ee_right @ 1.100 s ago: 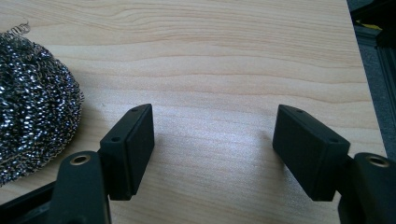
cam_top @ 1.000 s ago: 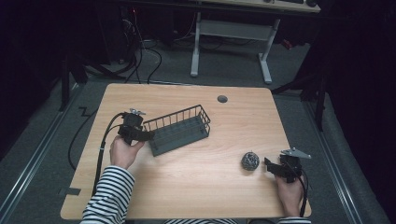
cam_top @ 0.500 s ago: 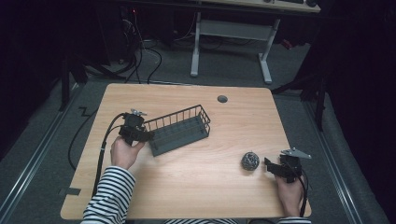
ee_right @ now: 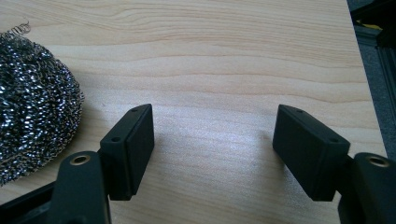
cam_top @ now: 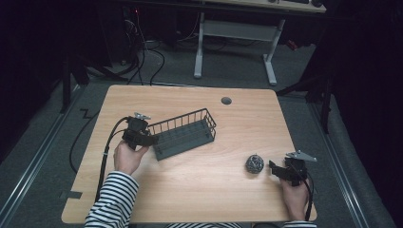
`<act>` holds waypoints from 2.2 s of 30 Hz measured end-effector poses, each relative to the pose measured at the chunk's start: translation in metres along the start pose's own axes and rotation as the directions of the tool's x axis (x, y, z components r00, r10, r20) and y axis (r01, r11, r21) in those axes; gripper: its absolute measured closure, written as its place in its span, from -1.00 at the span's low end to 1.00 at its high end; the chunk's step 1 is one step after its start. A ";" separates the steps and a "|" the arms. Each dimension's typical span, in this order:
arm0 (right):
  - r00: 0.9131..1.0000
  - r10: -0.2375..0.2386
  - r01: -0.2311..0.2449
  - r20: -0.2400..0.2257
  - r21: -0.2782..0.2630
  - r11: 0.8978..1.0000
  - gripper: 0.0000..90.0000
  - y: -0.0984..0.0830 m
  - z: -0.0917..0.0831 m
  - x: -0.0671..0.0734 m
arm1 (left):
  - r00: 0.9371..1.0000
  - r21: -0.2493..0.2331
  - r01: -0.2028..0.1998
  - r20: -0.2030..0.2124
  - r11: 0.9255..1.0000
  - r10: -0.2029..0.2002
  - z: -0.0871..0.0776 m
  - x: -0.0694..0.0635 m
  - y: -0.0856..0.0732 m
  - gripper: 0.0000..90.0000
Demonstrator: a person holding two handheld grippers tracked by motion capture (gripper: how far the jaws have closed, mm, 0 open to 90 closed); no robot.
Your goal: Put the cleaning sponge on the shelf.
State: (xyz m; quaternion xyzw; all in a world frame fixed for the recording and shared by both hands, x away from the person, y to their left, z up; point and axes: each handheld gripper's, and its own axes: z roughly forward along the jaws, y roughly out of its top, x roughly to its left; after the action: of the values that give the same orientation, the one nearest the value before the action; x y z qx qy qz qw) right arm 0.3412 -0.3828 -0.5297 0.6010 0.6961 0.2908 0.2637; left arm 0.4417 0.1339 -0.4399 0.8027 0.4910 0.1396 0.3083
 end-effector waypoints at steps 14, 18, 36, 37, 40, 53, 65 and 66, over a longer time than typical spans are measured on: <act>1.000 -0.001 0.001 0.001 0.000 1.000 -0.34 0.000 0.000 0.000 | 0.999 -0.018 -0.049 0.018 0.999 0.049 -0.002 -0.017 -0.007 0.15; 1.000 -0.001 0.001 0.001 0.000 1.000 -0.34 0.000 0.000 0.000 | 0.998 -0.026 -0.057 0.032 0.998 0.057 -0.002 -0.022 -0.009 0.15; 1.000 0.001 -0.001 0.001 0.001 1.000 -0.34 0.000 0.000 0.000 | 0.992 -0.042 -0.100 0.071 0.994 0.103 -0.003 -0.044 -0.017 0.15; 1.000 0.000 0.000 0.002 0.003 1.000 -0.34 0.000 0.000 0.000 | 0.992 -0.044 -0.102 0.074 0.994 0.105 -0.003 -0.046 -0.017 0.15; 1.000 0.000 0.000 0.002 0.003 1.000 -0.34 0.000 0.000 0.000 | 0.990 -0.046 -0.113 0.080 0.993 0.116 -0.003 -0.051 -0.018 0.14; 1.000 0.000 0.000 0.002 0.003 1.000 -0.34 0.000 0.000 0.000 | 0.987 -0.057 -0.119 0.106 0.991 0.124 -0.002 -0.061 -0.020 0.14; 1.000 0.001 -0.001 0.002 0.003 1.000 -0.34 0.000 0.000 0.001 | 0.987 -0.123 -0.048 0.145 0.991 0.066 -0.016 -0.051 -0.020 -0.29; 1.000 0.001 -0.001 0.002 0.003 1.000 -0.34 0.000 0.000 0.001 | 0.988 -0.132 -0.043 0.143 0.990 0.062 -0.018 -0.049 -0.020 -0.29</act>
State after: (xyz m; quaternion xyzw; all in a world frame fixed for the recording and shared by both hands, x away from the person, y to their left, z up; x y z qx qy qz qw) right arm 0.3407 -0.3823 -0.5295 0.6020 0.6960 0.2892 0.2636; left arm 0.3948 0.1039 -0.4348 0.8020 0.4355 0.1198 0.3909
